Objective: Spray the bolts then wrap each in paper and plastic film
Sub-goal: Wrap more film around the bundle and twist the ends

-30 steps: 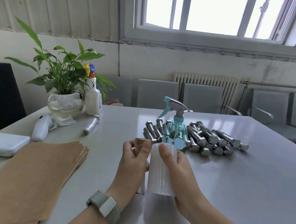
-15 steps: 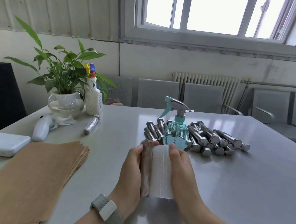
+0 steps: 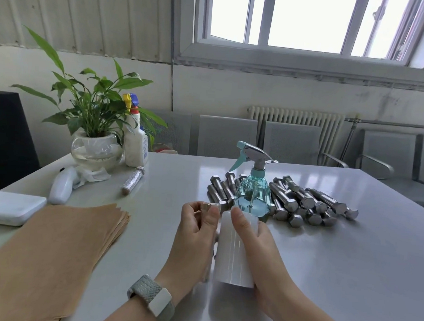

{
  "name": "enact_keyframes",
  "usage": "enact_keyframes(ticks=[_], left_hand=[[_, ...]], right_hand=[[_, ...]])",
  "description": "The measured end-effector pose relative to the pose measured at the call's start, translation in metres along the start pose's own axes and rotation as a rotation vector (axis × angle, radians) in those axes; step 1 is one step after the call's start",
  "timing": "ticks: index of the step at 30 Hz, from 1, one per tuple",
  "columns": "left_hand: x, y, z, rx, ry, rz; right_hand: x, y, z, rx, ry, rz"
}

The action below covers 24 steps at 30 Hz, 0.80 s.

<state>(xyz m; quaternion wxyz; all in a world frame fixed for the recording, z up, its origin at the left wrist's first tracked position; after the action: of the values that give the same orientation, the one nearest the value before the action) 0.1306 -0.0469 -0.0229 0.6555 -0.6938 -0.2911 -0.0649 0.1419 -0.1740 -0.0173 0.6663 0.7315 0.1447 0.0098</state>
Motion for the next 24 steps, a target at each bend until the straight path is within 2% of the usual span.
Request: enact_keyframes(ticks=[6,14,17,24], left_hand=[[0.000,-0.003,-0.002,-0.044,-0.038,0.002],[-0.013,-0.007,-0.013,-0.444,0.061,0.337],[-0.011,-0.006,-0.014,-0.374,0.021,0.281],[-0.005,-0.010,-0.006,0.085,0.053,-0.056]], right_hand=[[-0.002,0.000,-0.003,-0.002,-0.045,0.071],[0.000,-0.005,0.000,0.012,-0.138,0.058],[0.001,-0.003,0.003,0.015,-0.150,0.083],[0.003,0.000,0.002,0.051,0.043,-0.015]])
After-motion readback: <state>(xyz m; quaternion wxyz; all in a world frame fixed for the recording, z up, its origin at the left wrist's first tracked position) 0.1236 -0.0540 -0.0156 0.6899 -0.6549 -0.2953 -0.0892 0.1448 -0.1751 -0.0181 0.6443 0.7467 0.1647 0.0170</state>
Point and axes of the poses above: each hand's wrist, its own x-axis towards the middle knuckle, its own z-axis out of the back of the hand, y = z × x, the point moved 3 cm from there along x, towards the middle knuckle, and after that the axes turned 10 degrees about -z, right-handed, at the moved point
